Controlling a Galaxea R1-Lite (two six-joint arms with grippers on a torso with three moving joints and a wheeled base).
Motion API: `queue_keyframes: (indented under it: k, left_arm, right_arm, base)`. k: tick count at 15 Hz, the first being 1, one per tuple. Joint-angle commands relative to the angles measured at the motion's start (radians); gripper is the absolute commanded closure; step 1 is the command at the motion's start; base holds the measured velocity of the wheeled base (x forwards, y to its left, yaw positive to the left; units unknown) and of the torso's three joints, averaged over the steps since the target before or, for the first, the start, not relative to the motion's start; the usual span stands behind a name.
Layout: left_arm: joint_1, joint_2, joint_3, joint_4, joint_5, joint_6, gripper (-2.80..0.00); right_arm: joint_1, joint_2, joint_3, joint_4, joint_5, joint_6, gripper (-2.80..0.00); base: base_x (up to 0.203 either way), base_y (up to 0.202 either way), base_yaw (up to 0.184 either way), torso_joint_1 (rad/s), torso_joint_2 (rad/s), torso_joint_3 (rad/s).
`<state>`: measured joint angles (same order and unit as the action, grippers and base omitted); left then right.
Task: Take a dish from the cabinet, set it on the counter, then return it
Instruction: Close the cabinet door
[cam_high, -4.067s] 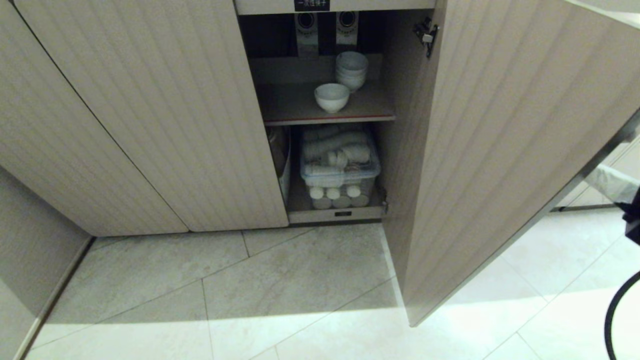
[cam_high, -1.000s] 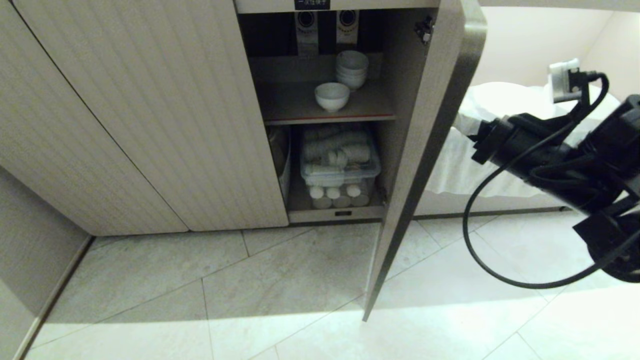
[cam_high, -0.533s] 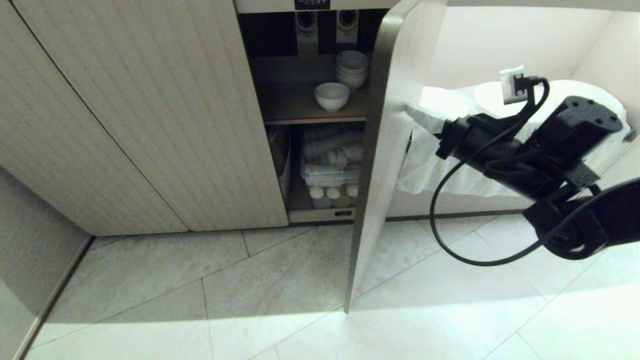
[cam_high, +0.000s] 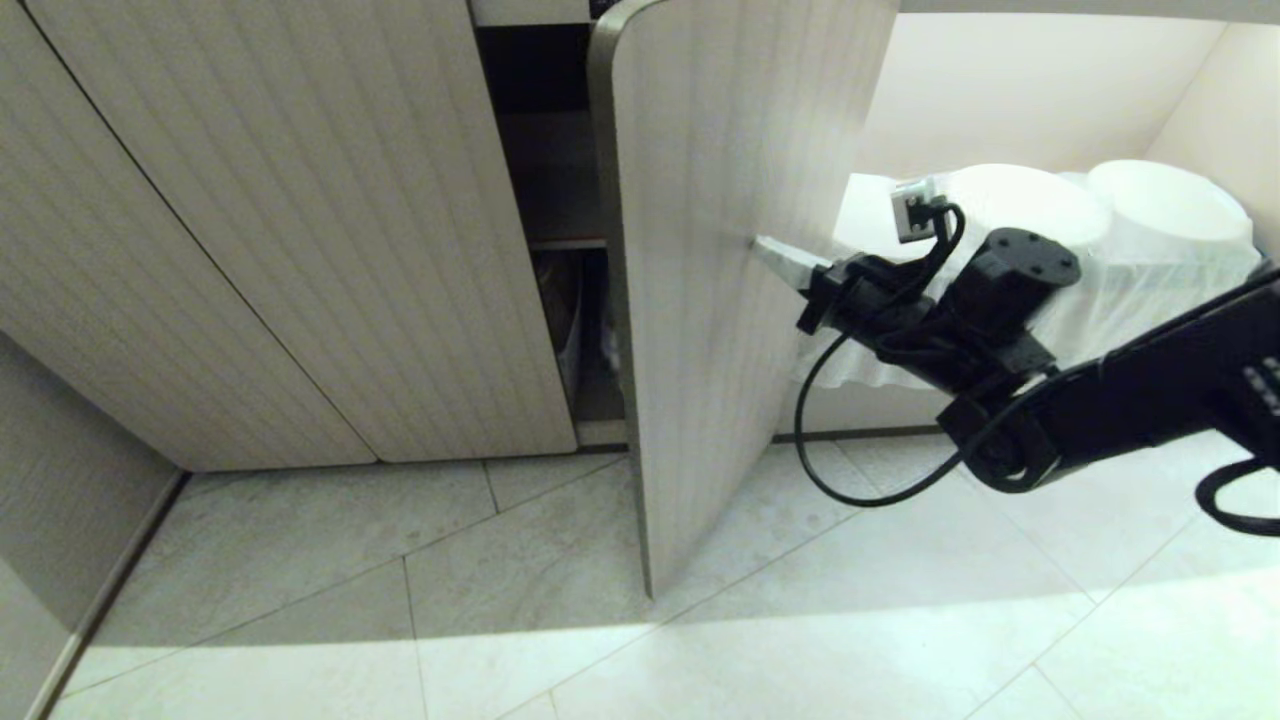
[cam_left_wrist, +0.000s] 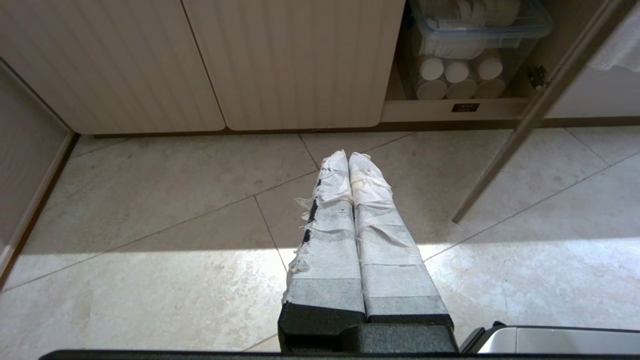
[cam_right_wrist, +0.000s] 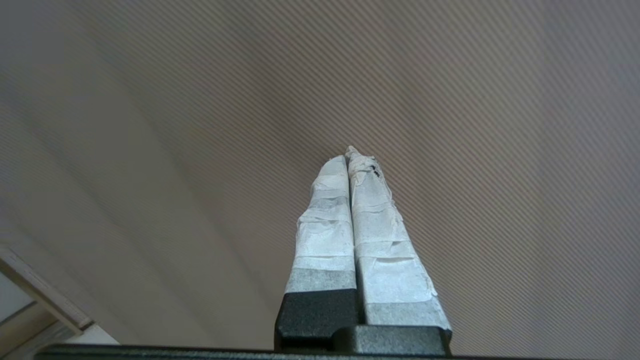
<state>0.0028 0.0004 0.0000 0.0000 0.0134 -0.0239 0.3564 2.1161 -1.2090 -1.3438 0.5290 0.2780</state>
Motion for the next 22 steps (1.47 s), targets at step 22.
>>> queue_keyframes:
  k: [22]
  left_arm:
    - [0.000, 0.000, 0.000, 0.000, 0.000, -0.001, 0.00]
  right_arm:
    - [-0.070, 0.343, -0.458, 0.024, -0.126, -0.149, 0.00]
  base:
    - [0.000, 0.000, 0.000, 0.000, 0.00, 0.000]
